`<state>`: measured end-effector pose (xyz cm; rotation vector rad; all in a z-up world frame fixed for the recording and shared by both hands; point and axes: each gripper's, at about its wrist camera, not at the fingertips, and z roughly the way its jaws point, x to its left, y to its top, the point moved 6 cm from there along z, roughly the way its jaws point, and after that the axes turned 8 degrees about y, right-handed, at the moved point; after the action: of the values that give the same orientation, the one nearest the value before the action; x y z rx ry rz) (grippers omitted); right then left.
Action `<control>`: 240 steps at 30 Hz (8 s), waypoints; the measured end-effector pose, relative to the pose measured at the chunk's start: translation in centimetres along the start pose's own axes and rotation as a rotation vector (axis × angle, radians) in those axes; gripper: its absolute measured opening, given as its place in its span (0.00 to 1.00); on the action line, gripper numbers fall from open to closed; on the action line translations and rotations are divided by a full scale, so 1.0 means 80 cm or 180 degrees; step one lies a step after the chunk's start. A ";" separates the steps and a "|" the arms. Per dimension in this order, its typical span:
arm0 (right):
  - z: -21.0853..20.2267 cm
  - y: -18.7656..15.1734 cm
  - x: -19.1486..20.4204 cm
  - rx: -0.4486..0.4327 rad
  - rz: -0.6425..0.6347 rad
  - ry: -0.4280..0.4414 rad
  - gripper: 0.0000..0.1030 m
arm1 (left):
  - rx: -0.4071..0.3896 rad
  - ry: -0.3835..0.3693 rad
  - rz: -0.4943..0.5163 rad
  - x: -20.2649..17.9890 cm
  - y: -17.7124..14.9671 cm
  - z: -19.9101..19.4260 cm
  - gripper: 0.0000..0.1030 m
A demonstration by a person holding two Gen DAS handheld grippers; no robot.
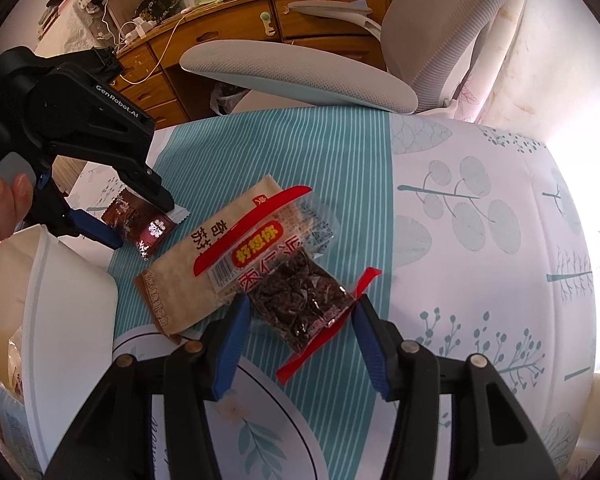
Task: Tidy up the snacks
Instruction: 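Close the left tool on the red sachet while the right tool grasps the jerky bag, then lift the red sachet with the left tool while the right tool lifts the jerky bag, then carry the red sachet and jerky bag over the tray and open both tools, then move the right tool to the beige biscuit packet on the table, then close the right tool on the beige biscuit packet and lift it, then carry the biscuit packet into the tray and open the right tool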
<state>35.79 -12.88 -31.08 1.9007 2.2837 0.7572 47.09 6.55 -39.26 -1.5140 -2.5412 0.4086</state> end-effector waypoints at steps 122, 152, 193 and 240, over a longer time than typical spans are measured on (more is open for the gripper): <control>-0.216 -0.183 0.280 -0.0041 0.0056 0.0560 0.54 | -0.1379 -0.0582 0.1386 0.308 -0.390 -0.200 0.58; -0.212 -0.111 0.104 0.0151 0.0721 0.0688 0.63 | -0.1449 -0.0169 0.0432 0.281 -0.445 -0.144 0.74; 0.057 0.052 0.003 0.0963 0.2147 -0.0416 0.63 | -0.1464 0.0443 -0.0545 0.306 -0.429 -0.085 0.74; -0.048 -0.048 0.014 0.1102 0.1886 0.0128 0.53 | -0.1858 0.0202 -0.0309 0.303 -0.459 -0.142 0.74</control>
<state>30.64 -13.46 -29.03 2.8014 1.9708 0.4522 7.91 12.98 -17.22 -1.5109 -2.8084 -0.4283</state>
